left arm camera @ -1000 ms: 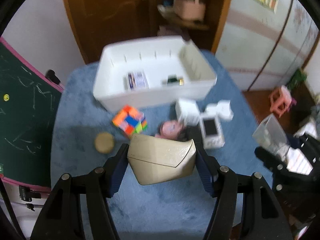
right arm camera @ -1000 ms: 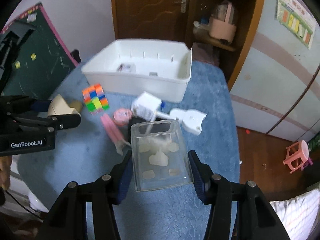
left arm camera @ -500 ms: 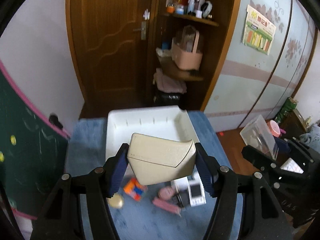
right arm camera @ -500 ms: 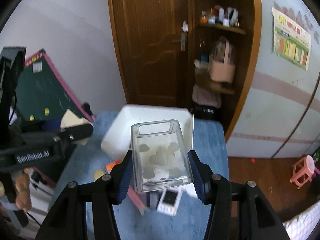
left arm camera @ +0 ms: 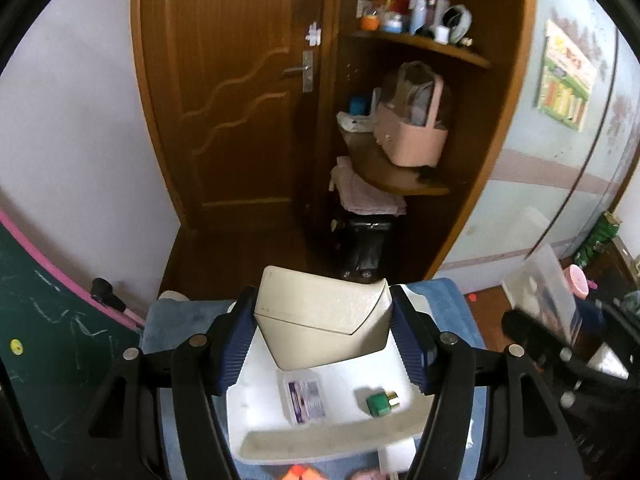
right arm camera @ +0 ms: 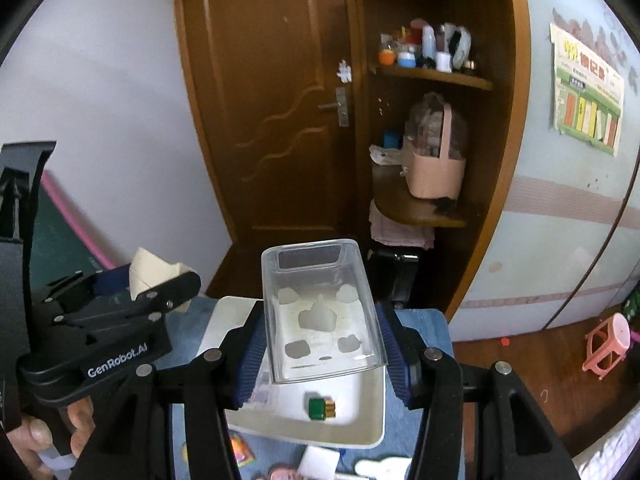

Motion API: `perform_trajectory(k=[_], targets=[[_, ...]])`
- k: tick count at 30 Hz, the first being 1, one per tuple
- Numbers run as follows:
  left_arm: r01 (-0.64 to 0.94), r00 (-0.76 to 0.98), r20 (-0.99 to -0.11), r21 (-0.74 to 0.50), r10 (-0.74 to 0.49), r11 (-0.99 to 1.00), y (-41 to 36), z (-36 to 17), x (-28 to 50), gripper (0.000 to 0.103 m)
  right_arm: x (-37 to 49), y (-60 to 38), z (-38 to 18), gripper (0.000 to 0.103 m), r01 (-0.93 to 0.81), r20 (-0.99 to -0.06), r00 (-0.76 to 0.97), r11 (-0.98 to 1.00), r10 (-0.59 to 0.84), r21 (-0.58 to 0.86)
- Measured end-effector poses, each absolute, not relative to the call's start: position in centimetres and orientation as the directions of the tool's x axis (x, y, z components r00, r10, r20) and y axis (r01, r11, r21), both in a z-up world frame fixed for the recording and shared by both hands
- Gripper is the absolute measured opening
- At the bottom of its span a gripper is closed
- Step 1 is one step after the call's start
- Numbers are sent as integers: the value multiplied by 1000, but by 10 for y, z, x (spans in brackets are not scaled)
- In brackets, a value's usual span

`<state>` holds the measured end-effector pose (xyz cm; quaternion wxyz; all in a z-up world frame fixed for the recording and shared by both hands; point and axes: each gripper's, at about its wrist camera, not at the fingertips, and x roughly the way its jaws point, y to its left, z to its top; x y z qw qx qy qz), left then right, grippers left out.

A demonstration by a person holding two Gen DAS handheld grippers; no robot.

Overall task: Organize rigid objects
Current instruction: 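Lower both held items into the white tray and open both tools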

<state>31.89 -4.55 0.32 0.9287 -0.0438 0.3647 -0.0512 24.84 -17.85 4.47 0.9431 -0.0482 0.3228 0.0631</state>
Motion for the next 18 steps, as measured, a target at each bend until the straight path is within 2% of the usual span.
perform_trajectory(k=[10,18], targets=[[53,614,-786,-51,-73,997,-61,-104,387,68,326,-183,-68,54,-30,-785,619,999,4,-18],[65,473,-879,-29,-57,997,-79,-180,414,68,356,-185,-171,54,12,-891,450,998,-62,-64]])
